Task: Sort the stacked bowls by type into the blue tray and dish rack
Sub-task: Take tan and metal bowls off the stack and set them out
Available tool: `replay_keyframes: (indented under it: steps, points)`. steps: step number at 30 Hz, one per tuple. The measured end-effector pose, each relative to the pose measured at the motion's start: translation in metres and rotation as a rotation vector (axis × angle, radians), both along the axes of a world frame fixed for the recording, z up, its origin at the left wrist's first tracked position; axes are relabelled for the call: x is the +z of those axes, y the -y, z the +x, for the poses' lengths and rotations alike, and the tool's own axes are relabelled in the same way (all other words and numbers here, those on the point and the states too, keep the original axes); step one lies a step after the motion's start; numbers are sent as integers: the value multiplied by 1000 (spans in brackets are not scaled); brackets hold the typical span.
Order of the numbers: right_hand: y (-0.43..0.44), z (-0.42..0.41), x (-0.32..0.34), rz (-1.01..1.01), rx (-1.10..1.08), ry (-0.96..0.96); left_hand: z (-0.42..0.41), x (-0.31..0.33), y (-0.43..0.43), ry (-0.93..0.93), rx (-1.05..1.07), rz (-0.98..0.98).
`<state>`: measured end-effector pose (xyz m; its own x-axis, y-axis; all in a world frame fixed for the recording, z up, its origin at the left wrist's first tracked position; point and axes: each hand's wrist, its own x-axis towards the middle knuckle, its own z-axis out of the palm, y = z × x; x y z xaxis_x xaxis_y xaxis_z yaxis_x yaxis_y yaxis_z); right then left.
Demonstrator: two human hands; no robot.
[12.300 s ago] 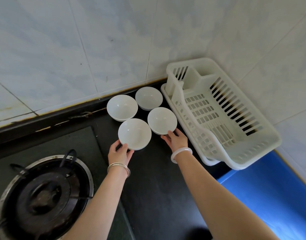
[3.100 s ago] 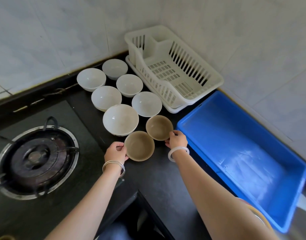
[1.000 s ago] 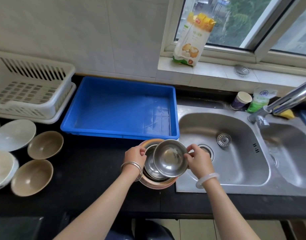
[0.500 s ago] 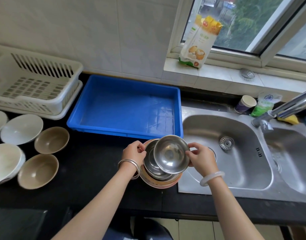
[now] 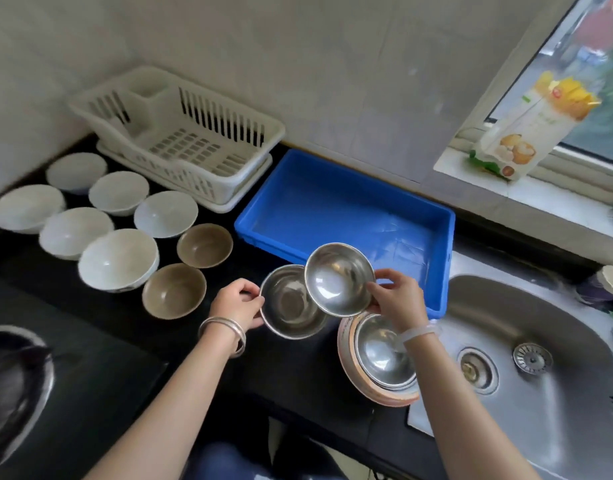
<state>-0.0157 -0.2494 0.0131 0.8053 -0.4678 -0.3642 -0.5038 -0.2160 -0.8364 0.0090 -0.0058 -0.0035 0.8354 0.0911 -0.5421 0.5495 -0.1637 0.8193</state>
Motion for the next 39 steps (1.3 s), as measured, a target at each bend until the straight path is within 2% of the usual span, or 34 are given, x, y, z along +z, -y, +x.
replay_keyframes:
  steps: [10,21,23,25,39]
  points:
    - [-82,64,-56,71,121,-130,-20,-47,-75,-138,231,58]
    - [-100,73,-71,178,12,-166,-18,-45,-75,-156,222,69]
    - [-135,79,-96,153,57,-247,-22,-69,-103,-239,251,67]
    - [-137,76,-95,181,36,-250,-26,-69,-101,-247,246,65]
    - [-137,84,-96,188,16,-215,-17,-67,-98,-172,282,122]
